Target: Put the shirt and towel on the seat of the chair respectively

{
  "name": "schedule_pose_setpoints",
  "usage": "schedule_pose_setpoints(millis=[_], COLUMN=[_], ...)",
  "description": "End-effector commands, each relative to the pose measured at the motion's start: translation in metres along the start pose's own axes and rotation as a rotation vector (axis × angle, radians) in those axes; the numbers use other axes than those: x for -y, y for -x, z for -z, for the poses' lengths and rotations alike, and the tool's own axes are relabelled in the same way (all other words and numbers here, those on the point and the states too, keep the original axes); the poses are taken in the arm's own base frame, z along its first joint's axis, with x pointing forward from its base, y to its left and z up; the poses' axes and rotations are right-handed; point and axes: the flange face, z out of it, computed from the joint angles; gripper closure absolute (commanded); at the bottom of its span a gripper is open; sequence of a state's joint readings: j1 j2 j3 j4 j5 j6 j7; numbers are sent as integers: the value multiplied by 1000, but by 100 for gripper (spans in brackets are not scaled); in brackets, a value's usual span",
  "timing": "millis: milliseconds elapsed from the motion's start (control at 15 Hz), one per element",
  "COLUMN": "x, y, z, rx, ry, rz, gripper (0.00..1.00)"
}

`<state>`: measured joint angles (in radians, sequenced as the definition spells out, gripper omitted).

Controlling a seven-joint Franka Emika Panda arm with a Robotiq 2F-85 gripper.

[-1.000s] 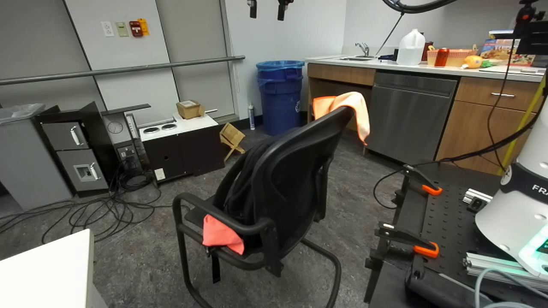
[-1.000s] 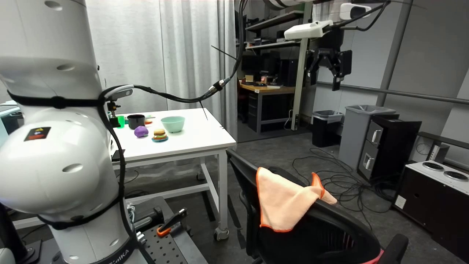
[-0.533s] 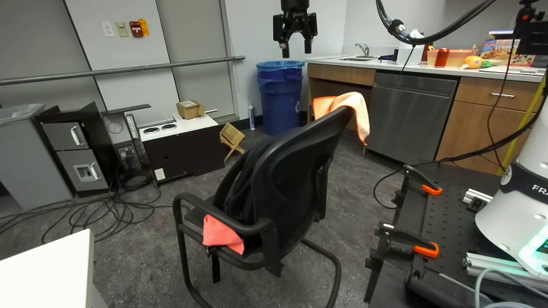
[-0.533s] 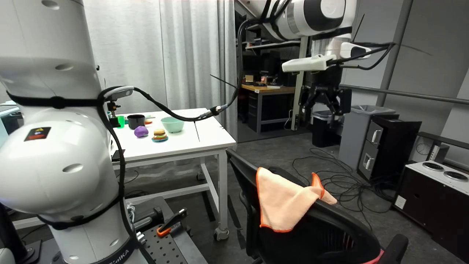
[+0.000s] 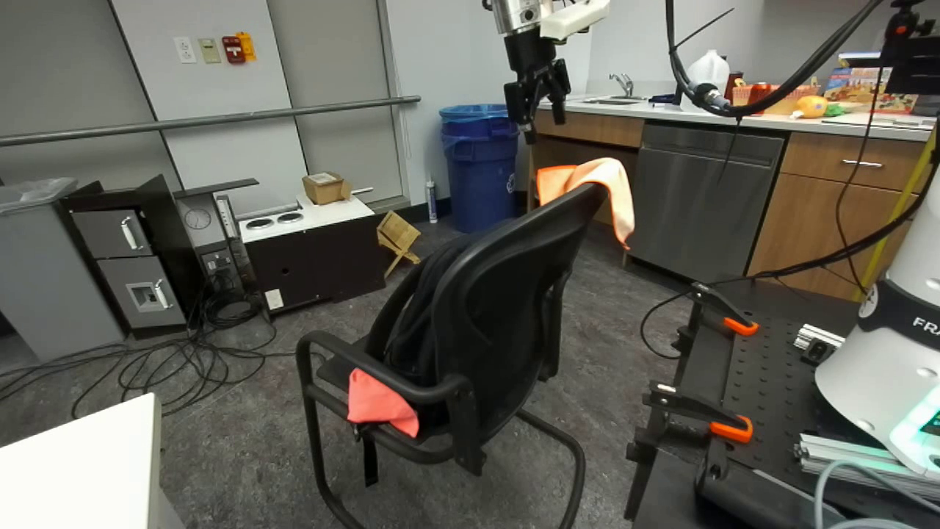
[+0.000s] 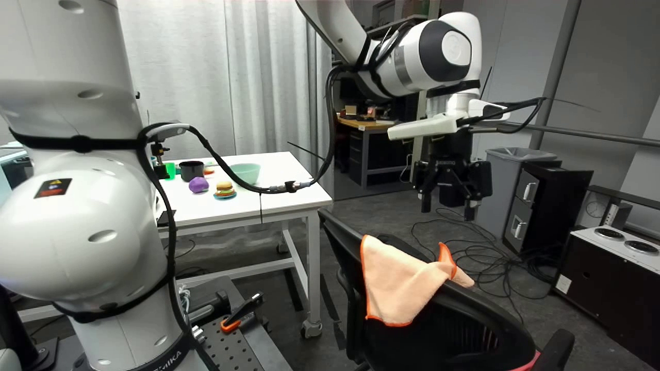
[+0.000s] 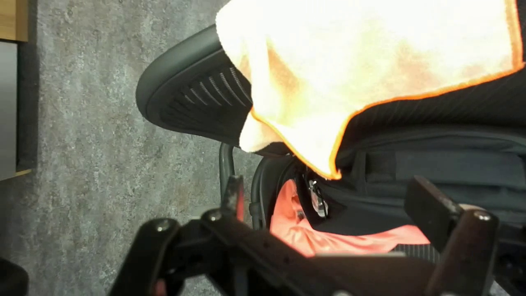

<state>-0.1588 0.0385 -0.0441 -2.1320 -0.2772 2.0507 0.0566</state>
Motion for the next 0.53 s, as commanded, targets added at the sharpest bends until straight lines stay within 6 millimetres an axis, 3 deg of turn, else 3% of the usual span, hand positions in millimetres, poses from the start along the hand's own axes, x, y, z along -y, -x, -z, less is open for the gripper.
schedule_pose_setpoints(millis=[0, 467], x=[-4, -5], y=[11, 22], z=[-16, -55], rx=[-5, 34], ry=[51, 65], rz=[54, 94], gripper=[0, 0])
